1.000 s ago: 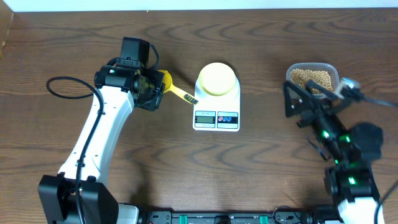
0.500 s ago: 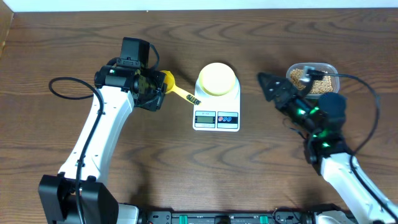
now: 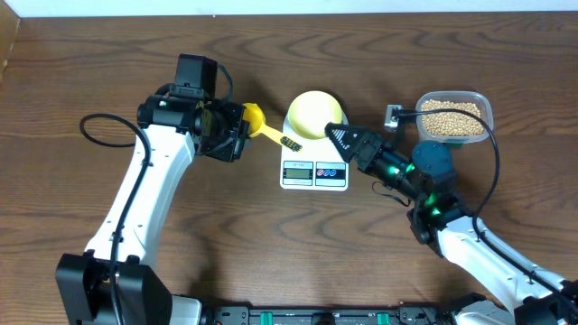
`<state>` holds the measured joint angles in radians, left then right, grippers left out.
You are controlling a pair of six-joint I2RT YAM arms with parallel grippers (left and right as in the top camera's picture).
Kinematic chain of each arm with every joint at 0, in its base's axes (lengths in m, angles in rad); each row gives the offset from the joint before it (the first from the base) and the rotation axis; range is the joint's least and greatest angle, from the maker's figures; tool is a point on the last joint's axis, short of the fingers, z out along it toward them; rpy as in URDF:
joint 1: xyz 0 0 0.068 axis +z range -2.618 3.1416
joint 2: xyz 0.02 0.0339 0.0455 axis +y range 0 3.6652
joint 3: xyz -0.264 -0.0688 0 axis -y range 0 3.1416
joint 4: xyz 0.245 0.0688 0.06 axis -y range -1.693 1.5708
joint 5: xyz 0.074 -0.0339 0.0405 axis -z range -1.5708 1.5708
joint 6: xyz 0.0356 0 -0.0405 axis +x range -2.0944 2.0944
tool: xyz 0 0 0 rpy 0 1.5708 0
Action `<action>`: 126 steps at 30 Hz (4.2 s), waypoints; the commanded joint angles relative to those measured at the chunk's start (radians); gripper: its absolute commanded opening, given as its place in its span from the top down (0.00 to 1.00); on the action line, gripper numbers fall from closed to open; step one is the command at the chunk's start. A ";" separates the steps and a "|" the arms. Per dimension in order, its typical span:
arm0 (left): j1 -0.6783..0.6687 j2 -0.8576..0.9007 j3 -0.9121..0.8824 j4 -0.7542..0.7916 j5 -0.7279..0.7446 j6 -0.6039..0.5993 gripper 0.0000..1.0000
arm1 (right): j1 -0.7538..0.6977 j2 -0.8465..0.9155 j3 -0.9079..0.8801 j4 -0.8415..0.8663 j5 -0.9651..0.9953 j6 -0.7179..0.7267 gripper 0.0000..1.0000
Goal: Scoop item into bowl and weigh 50g on scale
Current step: 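Move the right gripper toward the scoop beside the scale, then grasp the scoop's bowl with the right gripper from the left gripper, then release the scoop from the left gripper and carry it right toward the soybean tub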
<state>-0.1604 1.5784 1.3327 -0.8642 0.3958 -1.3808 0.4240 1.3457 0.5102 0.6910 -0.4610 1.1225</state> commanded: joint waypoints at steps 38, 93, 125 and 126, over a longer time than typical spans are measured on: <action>-0.199 -0.009 -0.007 0.063 -0.031 -0.300 0.92 | 0.105 0.003 0.019 0.016 0.067 -0.032 0.37; -0.219 -0.009 -0.007 0.061 -0.031 -0.302 0.25 | 0.120 0.003 0.019 0.003 0.201 -0.047 0.99; -0.108 -0.129 -0.007 0.058 -0.076 0.651 0.12 | -0.006 -0.250 0.019 -0.256 0.195 -0.496 0.98; -0.108 -0.129 -0.007 0.058 -0.114 0.690 0.12 | -0.016 -0.266 0.019 -0.266 0.203 -0.505 0.99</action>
<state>-0.2726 1.4487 1.3319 -0.8040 0.3523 -0.8906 0.4320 1.1213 0.5117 0.4343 -0.2955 0.6983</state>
